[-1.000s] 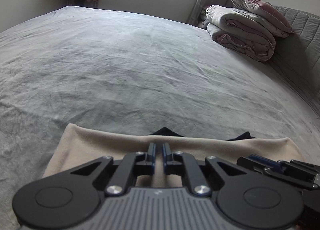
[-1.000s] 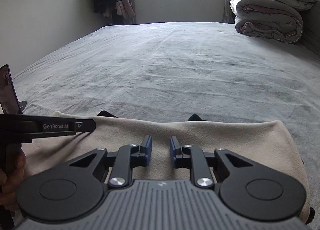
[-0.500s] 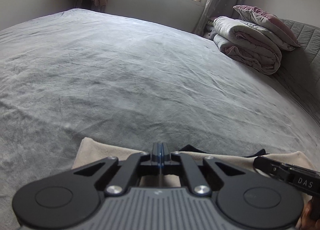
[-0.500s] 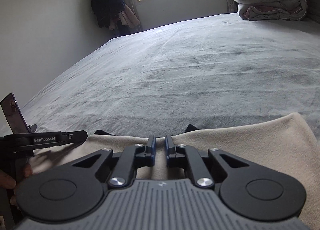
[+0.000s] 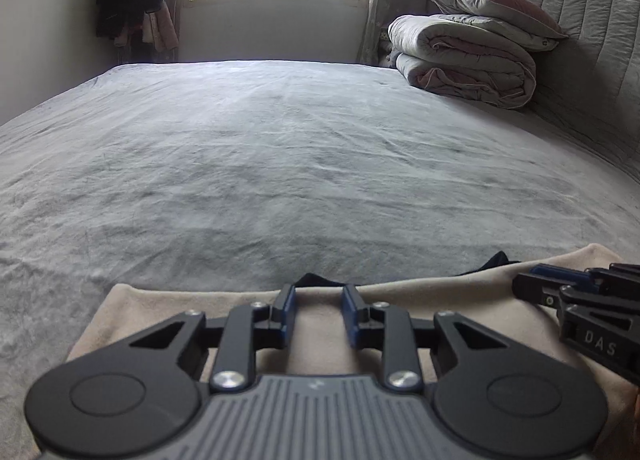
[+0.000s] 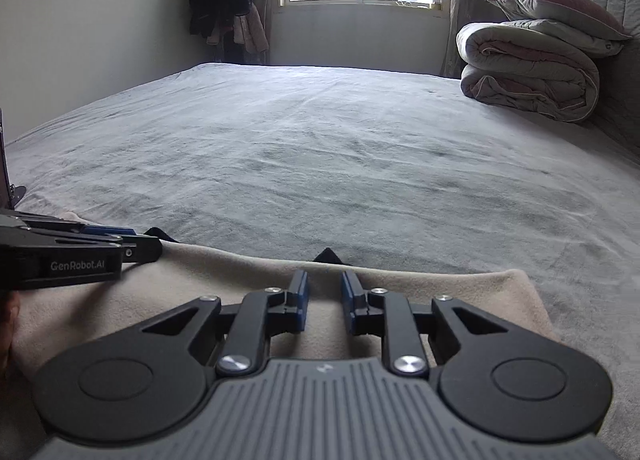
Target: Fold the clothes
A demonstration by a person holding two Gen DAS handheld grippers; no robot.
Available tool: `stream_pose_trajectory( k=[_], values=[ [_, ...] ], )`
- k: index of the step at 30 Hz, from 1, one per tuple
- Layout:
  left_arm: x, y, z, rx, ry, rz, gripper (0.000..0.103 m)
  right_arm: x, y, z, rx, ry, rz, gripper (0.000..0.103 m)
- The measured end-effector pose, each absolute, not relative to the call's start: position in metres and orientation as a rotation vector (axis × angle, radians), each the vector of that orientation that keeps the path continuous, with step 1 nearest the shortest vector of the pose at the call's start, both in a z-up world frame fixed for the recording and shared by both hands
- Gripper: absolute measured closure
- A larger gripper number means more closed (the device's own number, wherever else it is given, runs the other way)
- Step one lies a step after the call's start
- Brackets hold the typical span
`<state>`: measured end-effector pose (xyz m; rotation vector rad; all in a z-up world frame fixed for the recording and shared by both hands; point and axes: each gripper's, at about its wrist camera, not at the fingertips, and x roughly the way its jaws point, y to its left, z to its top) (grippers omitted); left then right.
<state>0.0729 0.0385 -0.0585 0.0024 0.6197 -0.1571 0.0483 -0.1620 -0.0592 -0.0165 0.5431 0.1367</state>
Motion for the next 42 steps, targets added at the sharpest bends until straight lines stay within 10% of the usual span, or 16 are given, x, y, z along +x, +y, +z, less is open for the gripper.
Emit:
stream_pose_trajectory(
  k=[12, 19, 34, 42],
  values=[
    [0.047, 0.138, -0.057, -0.235, 0.575, -0.095, 0.074, 0.036, -0.253, -0.06, 0.18, 0.541, 0.121, 0.098],
    [0.027, 0.166, -0.033, -0.481, 0.65, -0.176, 0.036, 0.018, -0.248, -0.037, 0.211, 0.553, 0.16, 0.059],
    [0.012, 0.238, -0.077, -1.05, 1.056, -0.249, 0.025, 0.006, -0.173, -0.02, 0.136, 0.629, 0.338, 0.052],
    [0.007, 0.193, -0.091, -1.098, 0.927, -0.247, 0.02, 0.014, -0.135, -0.026, 0.143, 0.667, 0.449, 0.052]
  ],
)
